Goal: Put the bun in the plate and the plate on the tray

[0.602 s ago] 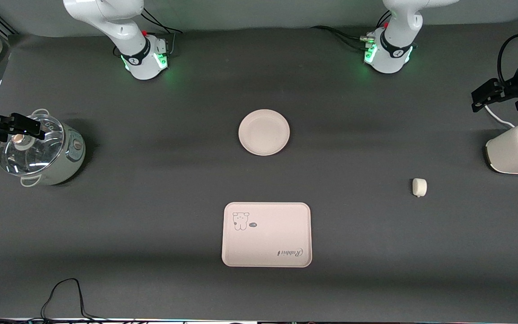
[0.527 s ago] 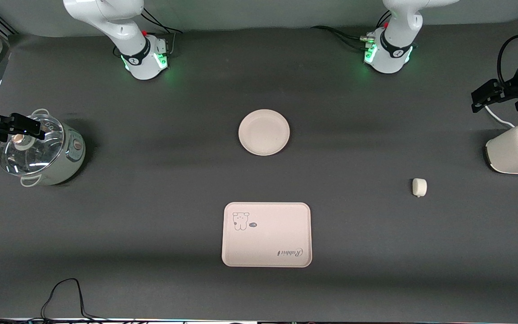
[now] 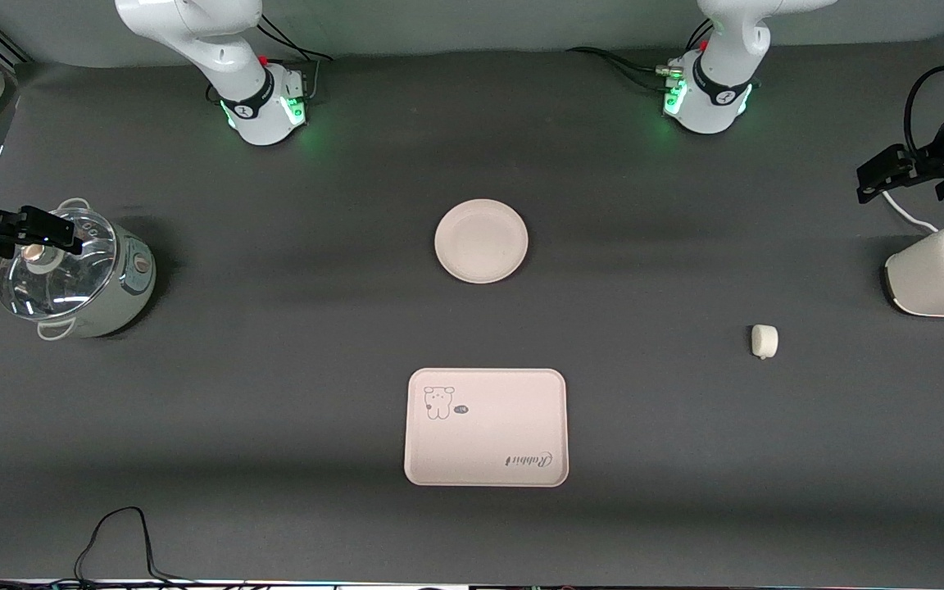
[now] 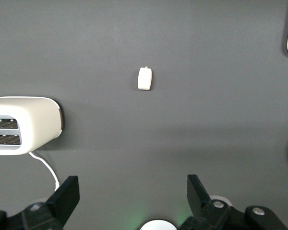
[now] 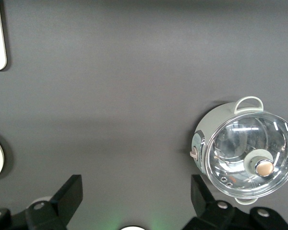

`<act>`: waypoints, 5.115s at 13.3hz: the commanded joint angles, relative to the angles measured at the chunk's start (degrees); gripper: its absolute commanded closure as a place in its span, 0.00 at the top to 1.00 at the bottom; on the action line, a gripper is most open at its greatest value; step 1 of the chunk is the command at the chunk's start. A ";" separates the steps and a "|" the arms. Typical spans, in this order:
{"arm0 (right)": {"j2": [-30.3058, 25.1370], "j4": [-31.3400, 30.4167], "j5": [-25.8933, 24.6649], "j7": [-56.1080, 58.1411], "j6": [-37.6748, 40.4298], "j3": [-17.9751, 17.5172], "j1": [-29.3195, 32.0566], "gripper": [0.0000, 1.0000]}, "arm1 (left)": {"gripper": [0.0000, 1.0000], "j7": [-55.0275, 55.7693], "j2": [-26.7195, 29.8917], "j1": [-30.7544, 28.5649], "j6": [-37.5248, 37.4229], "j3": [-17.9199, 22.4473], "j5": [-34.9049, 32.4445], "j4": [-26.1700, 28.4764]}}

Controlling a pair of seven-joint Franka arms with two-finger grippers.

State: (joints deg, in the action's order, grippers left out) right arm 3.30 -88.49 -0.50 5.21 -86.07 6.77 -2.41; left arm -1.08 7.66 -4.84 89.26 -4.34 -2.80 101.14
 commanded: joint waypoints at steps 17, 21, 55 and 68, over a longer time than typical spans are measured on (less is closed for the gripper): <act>-1.01 -1.07 -0.38 -0.11 -0.41 0.52 -0.75 1.00 | 1.00 -2.52 -27.59 -2.98 57.82 0.03 0.69 26.03; -1.01 -1.07 -0.38 -0.11 -0.32 0.61 -0.75 1.00 | 0.92 -3.75 -31.73 -2.98 62.52 0.03 0.69 25.86; -1.01 -1.16 -0.29 -0.46 -0.59 0.52 -0.84 1.00 | 0.31 59.95 -22.40 29.17 33.83 -22.73 6.60 3.00; -0.93 -1.16 -0.21 -0.38 -0.67 0.52 -0.75 1.00 | 0.37 73.95 -44.22 36.22 49.43 -22.21 -15.39 5.82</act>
State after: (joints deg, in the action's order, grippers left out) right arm 2.93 -89.13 -0.50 5.21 -86.29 6.79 -2.58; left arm 70.96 -36.11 30.31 137.82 -27.36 -16.29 106.90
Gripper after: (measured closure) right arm 0.000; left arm 0.639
